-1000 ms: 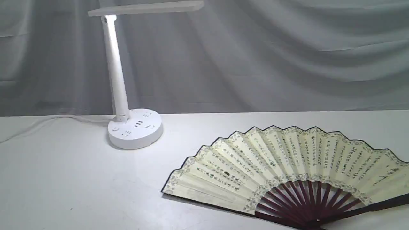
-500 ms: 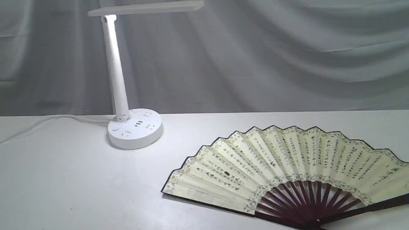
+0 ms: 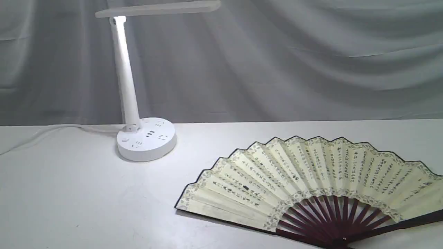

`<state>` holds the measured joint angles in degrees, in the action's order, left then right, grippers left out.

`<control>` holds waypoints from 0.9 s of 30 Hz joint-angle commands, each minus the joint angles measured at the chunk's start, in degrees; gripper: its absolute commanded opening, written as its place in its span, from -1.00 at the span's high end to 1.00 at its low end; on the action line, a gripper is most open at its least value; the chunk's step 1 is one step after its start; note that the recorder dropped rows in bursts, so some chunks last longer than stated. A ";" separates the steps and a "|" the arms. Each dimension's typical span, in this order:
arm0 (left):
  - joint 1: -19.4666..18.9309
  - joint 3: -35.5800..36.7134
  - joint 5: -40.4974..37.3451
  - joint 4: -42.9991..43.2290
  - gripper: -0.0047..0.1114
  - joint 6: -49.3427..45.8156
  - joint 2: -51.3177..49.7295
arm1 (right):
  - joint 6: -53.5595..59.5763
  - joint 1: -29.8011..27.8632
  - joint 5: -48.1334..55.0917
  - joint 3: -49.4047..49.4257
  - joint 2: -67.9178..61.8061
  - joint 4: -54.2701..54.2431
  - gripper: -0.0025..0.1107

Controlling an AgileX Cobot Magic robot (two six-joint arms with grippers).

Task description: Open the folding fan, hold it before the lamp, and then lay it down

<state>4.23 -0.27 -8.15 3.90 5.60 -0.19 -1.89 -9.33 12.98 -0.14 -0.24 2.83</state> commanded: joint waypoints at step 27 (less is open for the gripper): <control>-1.44 0.27 0.59 -0.34 0.92 0.00 0.19 | 0.08 0.06 -0.73 0.15 0.24 -0.47 0.96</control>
<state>2.46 -0.27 -8.15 3.90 5.60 -0.19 -1.89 -9.33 12.98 -0.14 -0.24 2.63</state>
